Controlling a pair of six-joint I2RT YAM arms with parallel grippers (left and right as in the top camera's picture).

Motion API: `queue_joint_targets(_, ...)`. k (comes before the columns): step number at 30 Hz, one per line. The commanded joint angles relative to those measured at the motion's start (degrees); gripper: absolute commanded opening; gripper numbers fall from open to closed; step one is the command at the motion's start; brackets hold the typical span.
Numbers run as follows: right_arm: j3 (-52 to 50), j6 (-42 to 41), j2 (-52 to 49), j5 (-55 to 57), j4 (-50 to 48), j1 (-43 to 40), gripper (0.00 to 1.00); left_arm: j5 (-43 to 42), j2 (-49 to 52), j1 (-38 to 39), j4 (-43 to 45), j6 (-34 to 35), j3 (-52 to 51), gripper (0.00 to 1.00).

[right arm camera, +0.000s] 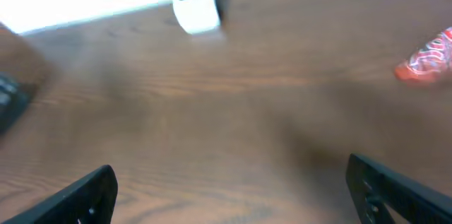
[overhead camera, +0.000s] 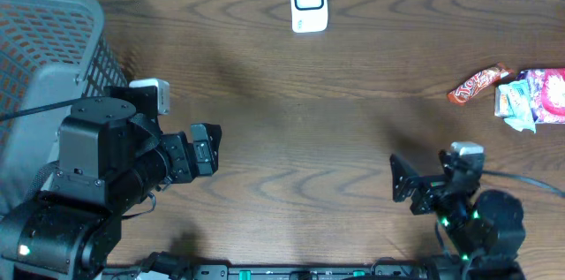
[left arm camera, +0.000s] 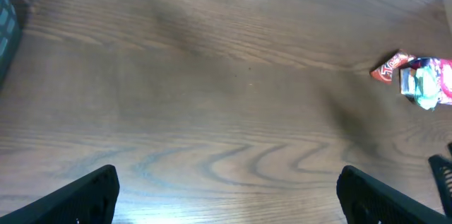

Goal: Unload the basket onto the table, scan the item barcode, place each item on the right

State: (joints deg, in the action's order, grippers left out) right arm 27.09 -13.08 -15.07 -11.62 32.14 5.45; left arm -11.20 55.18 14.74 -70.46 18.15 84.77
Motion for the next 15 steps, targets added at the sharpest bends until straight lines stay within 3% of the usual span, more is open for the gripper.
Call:
queue_joint_targets(1, -4.2, 1.4, 5.1, -0.6, -5.0, 1.7, 0.99, 0.5, -0.2, 0.1, 0.0, -0.1, 0.2, 0.98)
queue_joint_targets(15, -17.0, 4.9, 14.2, -0.5, -19.4, 4.7, 0.99, 0.5, -0.2, 0.1, 0.0, -0.1, 0.2, 0.98)
